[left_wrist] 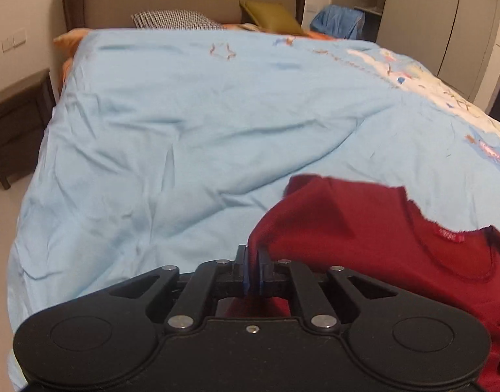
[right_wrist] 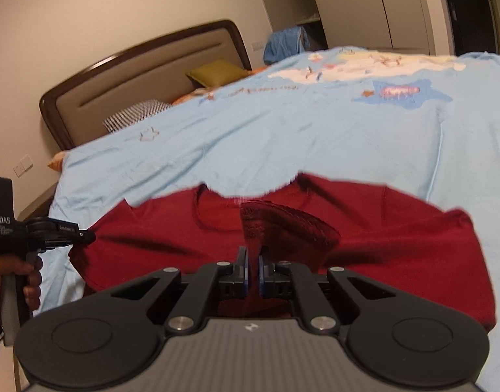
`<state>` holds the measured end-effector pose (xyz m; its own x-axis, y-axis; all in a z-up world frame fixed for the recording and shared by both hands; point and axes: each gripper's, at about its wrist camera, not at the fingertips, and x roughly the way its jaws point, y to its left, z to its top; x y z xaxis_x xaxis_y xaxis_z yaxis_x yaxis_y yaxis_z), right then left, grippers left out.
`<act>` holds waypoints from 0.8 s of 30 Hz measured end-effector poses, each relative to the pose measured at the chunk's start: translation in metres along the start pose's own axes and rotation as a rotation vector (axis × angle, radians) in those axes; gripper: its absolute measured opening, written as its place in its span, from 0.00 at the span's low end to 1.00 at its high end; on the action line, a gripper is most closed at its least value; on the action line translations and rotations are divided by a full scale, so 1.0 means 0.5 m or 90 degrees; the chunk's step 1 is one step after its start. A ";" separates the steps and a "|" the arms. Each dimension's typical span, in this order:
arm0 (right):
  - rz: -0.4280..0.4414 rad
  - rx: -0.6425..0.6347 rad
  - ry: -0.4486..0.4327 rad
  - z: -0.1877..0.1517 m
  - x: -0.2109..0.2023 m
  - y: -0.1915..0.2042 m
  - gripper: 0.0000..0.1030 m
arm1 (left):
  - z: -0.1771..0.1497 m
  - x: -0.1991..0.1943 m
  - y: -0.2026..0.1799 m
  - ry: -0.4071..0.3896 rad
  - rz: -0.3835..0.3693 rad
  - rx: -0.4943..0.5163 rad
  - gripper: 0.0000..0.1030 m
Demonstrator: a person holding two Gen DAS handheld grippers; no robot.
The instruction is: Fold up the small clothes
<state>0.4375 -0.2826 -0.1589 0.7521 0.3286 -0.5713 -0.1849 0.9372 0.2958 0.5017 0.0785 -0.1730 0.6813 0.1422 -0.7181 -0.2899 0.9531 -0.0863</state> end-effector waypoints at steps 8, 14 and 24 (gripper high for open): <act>0.007 0.052 0.057 -0.029 -0.020 -0.042 0.29 | 0.005 -0.033 0.011 -0.027 -0.058 -0.036 0.71; 0.014 0.136 0.065 -0.008 -0.017 -0.080 0.59 | 0.068 0.038 -0.055 0.002 -0.073 0.047 0.71; -0.018 0.017 -0.001 0.018 -0.014 -0.052 0.09 | 0.082 0.094 -0.058 -0.022 -0.048 -0.003 0.07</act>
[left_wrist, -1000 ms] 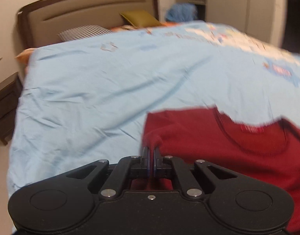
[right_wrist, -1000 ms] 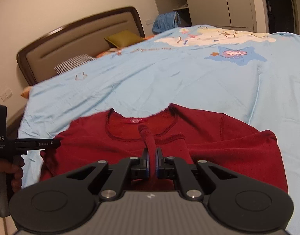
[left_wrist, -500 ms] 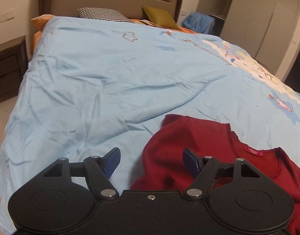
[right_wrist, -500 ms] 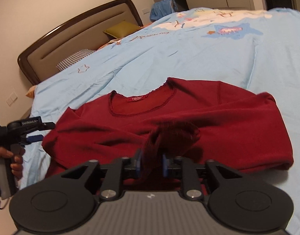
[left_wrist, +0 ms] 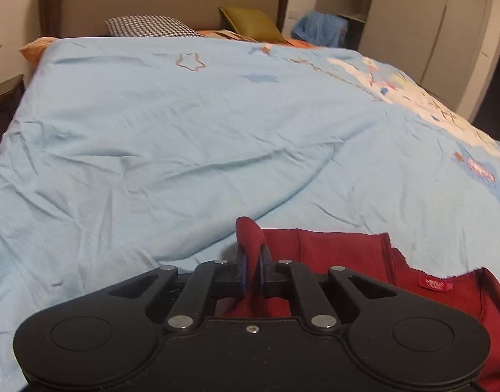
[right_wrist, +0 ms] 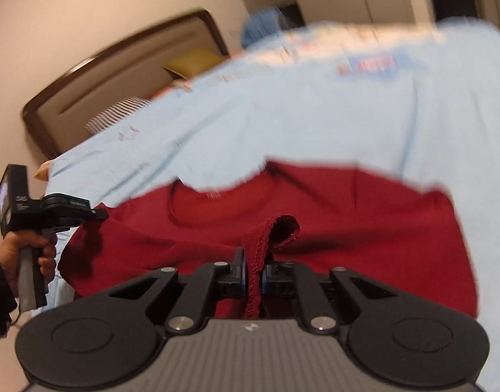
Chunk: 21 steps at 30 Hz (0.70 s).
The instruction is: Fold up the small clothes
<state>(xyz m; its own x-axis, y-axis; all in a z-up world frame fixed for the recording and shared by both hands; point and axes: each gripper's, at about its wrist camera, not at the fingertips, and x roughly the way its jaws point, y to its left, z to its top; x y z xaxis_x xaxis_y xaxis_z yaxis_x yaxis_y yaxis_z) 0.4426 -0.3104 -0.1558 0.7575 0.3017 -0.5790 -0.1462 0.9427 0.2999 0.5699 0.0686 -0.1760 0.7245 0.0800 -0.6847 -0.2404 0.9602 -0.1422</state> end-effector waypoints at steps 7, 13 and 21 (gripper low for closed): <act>-0.016 0.002 0.075 0.006 0.061 -0.034 0.17 | -0.022 -0.020 0.013 -0.008 0.023 -0.046 0.45; -0.066 0.044 0.004 0.025 -0.029 -0.135 0.55 | -0.077 -0.117 0.020 -0.031 0.034 -0.009 0.68; -0.105 0.272 0.053 0.072 0.003 -0.355 0.55 | -0.151 -0.120 0.072 0.050 0.075 -0.035 0.72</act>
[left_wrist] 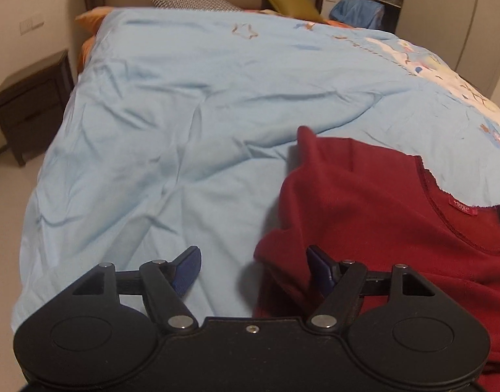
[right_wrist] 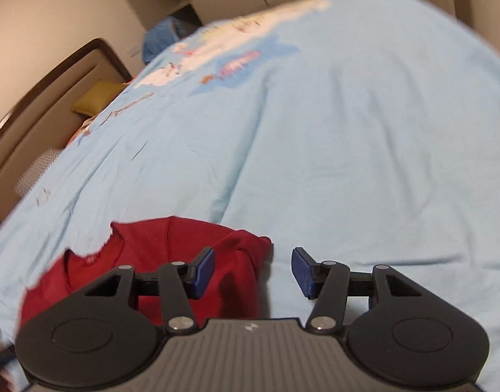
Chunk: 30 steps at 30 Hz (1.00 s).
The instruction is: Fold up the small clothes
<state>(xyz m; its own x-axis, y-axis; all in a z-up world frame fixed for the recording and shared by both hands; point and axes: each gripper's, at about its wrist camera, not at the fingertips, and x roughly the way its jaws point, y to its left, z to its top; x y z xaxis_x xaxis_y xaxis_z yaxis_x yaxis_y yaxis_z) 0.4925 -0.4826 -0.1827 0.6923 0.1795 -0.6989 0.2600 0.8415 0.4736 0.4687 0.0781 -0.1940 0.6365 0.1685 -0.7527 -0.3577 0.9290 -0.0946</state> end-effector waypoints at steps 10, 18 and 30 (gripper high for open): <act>0.065 -0.058 -0.048 0.022 0.029 0.012 0.12 | 0.006 0.006 -0.003 0.015 0.011 0.002 0.72; 0.073 -0.027 -0.023 0.007 0.022 -0.028 0.35 | 0.004 -0.047 0.015 0.018 -0.030 0.007 0.79; 0.038 -0.179 0.013 -0.244 -0.227 0.075 0.90 | -0.128 -0.194 0.106 0.062 -0.042 0.047 0.92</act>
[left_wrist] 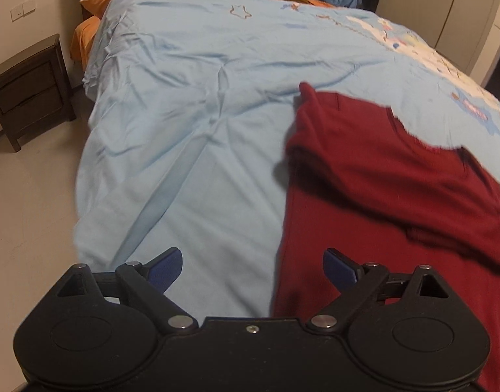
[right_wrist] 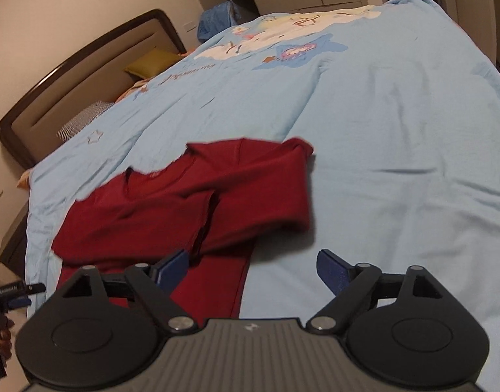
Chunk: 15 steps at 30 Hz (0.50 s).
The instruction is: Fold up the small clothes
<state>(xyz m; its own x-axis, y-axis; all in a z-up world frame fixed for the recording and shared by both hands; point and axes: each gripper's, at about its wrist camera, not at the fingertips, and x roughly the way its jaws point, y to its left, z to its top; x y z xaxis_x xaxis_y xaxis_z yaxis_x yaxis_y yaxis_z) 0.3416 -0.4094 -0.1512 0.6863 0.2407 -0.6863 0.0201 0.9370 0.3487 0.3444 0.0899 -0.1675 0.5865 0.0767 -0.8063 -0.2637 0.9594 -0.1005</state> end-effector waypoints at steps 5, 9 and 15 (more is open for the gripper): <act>-0.028 -0.132 0.039 -0.132 -0.063 0.114 0.97 | -0.082 -0.076 0.029 0.008 -0.001 0.031 0.99; -0.047 -0.272 0.067 -0.233 -0.096 0.210 0.98 | -0.137 -0.124 0.043 0.005 0.006 0.060 0.99; -0.073 -0.510 0.083 -0.385 -0.122 0.321 0.98 | -0.189 -0.179 0.053 -0.004 -0.003 0.077 0.99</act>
<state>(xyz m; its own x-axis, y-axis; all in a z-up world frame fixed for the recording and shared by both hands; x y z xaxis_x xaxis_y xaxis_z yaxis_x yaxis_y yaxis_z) 0.1630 -0.2250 -0.1763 0.6199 0.1140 -0.7764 -0.4746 0.8424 -0.2552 0.2127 0.0829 -0.1532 0.5926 0.0727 -0.8022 -0.1663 0.9855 -0.0335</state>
